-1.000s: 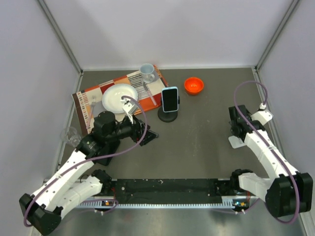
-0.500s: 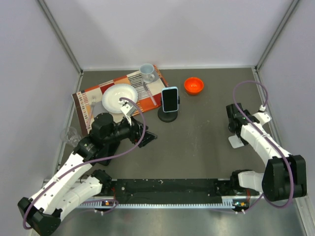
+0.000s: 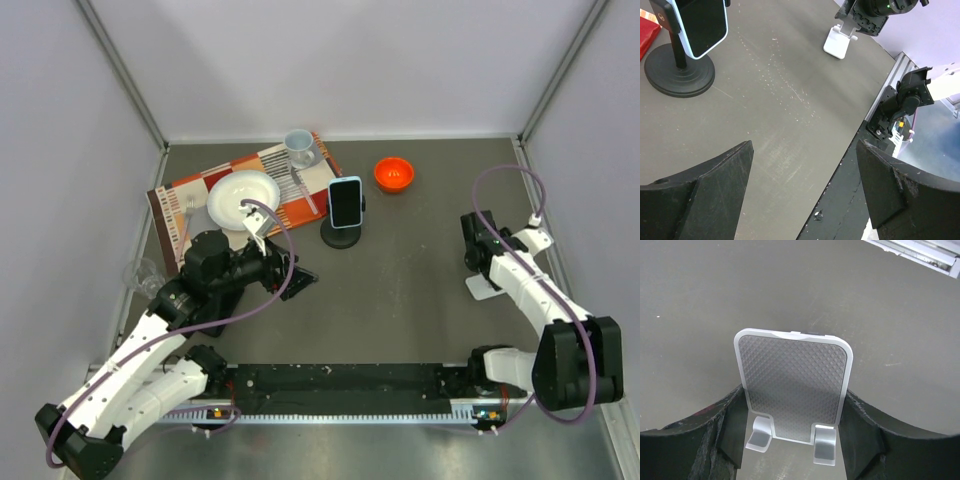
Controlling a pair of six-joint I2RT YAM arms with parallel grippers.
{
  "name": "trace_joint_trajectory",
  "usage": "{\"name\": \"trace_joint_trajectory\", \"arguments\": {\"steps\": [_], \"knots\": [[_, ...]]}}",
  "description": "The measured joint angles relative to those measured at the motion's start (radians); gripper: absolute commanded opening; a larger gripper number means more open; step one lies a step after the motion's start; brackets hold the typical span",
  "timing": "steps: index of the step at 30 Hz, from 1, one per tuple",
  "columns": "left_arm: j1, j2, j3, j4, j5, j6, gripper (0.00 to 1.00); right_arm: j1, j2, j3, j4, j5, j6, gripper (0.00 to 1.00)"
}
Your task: Place the phone on the phone stand
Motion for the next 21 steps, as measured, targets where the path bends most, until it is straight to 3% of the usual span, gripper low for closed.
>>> {"name": "trace_joint_trajectory", "arguments": {"steps": [1,3,13,16,21], "knots": [[0.000,0.000,0.000,0.000,-0.001,0.002,0.89,0.000,-0.007,-0.005,0.007,0.002,-0.015,0.06],[0.000,0.000,0.000,-0.003,-0.003,0.004,0.89,0.002,-0.031,-0.022,0.038,0.004,-0.060,0.00],[0.000,-0.001,0.000,-0.005,-0.016,0.004,0.89,0.144,-0.261,-0.171,0.378,-0.054,-0.473,0.00],[0.000,-0.008,0.000,-0.007,-0.030,0.004,0.89,0.189,-0.313,-0.237,0.507,-0.150,-0.604,0.00],[0.001,-0.020,0.000,-0.008,-0.037,0.003,0.89,0.205,-0.355,-0.322,0.699,-0.448,-0.798,0.00]]}}
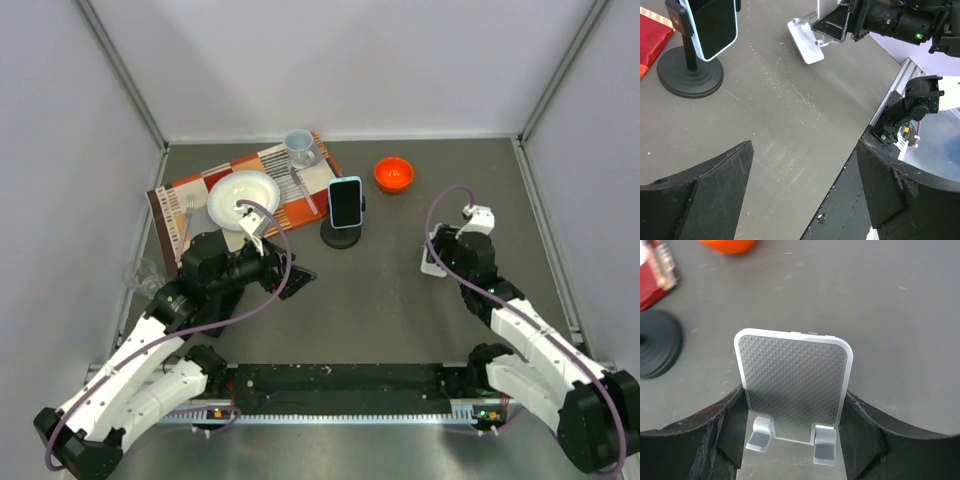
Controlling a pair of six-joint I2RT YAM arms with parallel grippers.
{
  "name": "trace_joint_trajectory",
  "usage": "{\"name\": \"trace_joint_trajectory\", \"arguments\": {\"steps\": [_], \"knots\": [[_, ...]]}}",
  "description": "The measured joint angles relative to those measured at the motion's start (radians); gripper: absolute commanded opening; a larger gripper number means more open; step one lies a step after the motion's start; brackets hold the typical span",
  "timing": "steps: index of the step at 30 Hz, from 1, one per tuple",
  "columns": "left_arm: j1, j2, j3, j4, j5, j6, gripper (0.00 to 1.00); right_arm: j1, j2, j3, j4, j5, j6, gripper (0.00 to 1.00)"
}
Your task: Place the phone on the phone stand
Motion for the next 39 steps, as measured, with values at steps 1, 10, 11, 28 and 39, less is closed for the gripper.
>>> {"name": "trace_joint_trajectory", "arguments": {"steps": [1,10,11,28,39], "knots": [[0.000,0.000,0.000,0.000,-0.001,0.000,0.89,0.000,0.018,0.003,0.023,-0.047,-0.021,0.00],[0.001,-0.037,0.000,-0.026,-0.040,-0.008,0.89,0.005,0.303,0.193,0.119,-0.354,-0.134,0.00],[0.001,-0.041,0.000,-0.027,-0.042,-0.011,0.88,0.005,0.332,0.219,0.122,-0.370,-0.137,0.00],[0.001,-0.052,0.000,-0.045,-0.089,-0.023,0.89,0.006,0.632,0.402,0.177,-0.379,-0.039,0.00],[0.001,-0.040,0.000,-0.049,-0.086,-0.024,0.89,0.050,0.731,0.475,0.180,-0.309,-0.039,0.00]]}}
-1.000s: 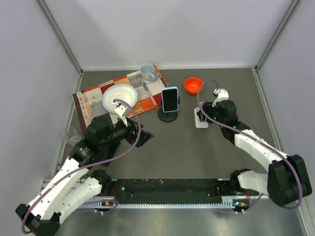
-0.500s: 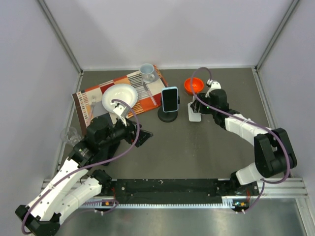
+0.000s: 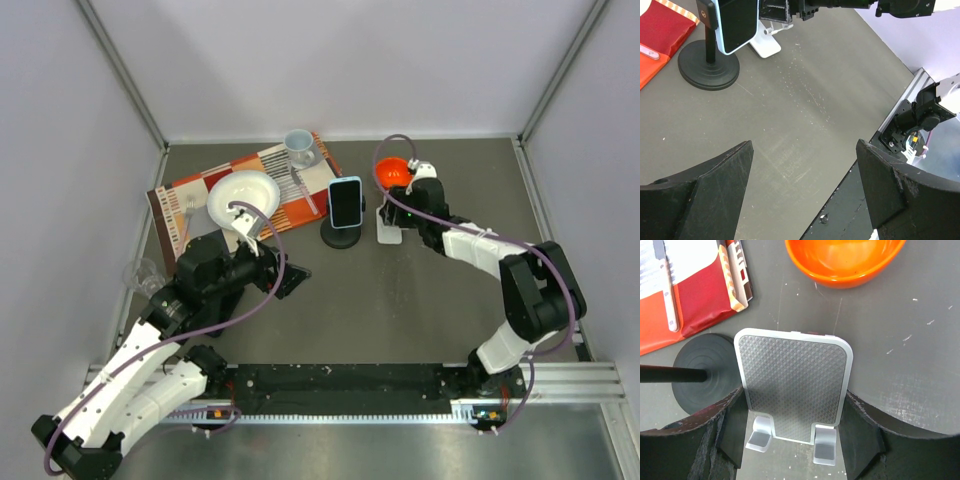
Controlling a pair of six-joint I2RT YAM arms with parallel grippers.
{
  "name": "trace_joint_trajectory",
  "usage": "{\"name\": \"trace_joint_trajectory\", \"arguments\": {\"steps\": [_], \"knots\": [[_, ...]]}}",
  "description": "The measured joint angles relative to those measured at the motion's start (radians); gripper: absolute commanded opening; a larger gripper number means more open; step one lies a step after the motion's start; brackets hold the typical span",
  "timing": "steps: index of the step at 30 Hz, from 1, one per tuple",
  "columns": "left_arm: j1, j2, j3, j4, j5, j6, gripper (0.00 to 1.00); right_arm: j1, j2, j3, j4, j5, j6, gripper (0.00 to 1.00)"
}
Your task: Place the phone on the phone stand
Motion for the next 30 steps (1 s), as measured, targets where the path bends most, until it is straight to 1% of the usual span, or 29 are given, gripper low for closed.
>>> {"name": "trace_joint_trajectory", "arguments": {"steps": [14,21,24,25,27,28,30], "knots": [[0.000,-0.001,0.000,-0.009,-0.012,0.000,0.89,0.047,0.025,0.019,-0.017,0.138,-0.042,0.00],[0.000,0.000,0.000,-0.043,-0.055,0.000,0.89,0.047,0.025,0.019,-0.018,0.161,-0.042,0.04],[0.000,0.000,0.000,-0.050,-0.073,-0.001,0.91,0.047,0.025,0.019,-0.016,0.159,-0.043,0.11],[0.000,0.001,0.000,-0.053,-0.087,-0.003,0.91,0.047,0.025,0.019,-0.016,0.158,-0.045,0.18],[0.000,0.005,0.002,-0.069,-0.124,-0.002,0.92,0.047,0.025,0.018,-0.014,0.155,-0.049,0.27],[0.000,0.010,0.007,-0.086,-0.140,-0.002,0.91,0.047,0.025,0.018,-0.014,0.154,-0.051,0.34],[0.002,0.028,0.025,-0.116,-0.170,-0.002,0.92,0.047,0.025,0.017,-0.012,0.151,-0.053,0.41]]}}
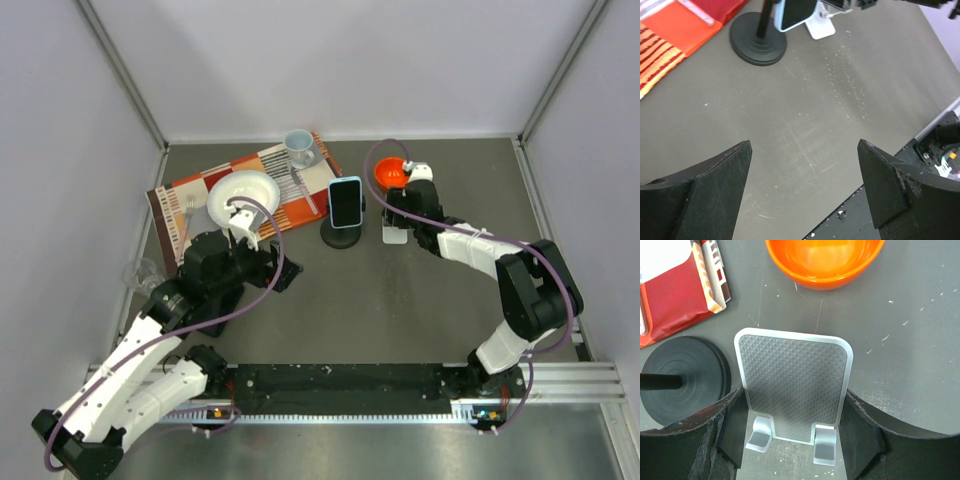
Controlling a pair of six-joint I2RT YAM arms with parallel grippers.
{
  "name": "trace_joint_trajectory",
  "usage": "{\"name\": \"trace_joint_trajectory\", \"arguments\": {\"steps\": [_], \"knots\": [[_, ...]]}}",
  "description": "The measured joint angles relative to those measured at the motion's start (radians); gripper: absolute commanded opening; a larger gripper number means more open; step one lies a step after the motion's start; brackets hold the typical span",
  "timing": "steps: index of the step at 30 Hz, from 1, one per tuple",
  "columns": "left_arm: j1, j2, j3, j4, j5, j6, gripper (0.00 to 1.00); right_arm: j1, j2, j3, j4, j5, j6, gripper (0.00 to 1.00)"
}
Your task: Place the phone on the phone stand
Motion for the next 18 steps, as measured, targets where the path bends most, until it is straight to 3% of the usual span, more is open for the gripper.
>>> {"name": "trace_joint_trajectory", "arguments": {"steps": [6,12,18], "knots": [[0.021,0.064,0.063,-0.056,-0.074,-0.008,0.93,0.000,-0.013,-0.014,0.009,-0.014,-0.007,0.68],[0.073,0.083,0.085,-0.096,-0.114,-0.027,0.93,0.000,-0.050,-0.020,-0.019,-0.028,-0.004,0.87],[0.175,0.150,0.114,-0.157,-0.130,-0.055,0.93,0.000,-0.097,-0.010,-0.060,-0.059,0.005,0.93]]}}
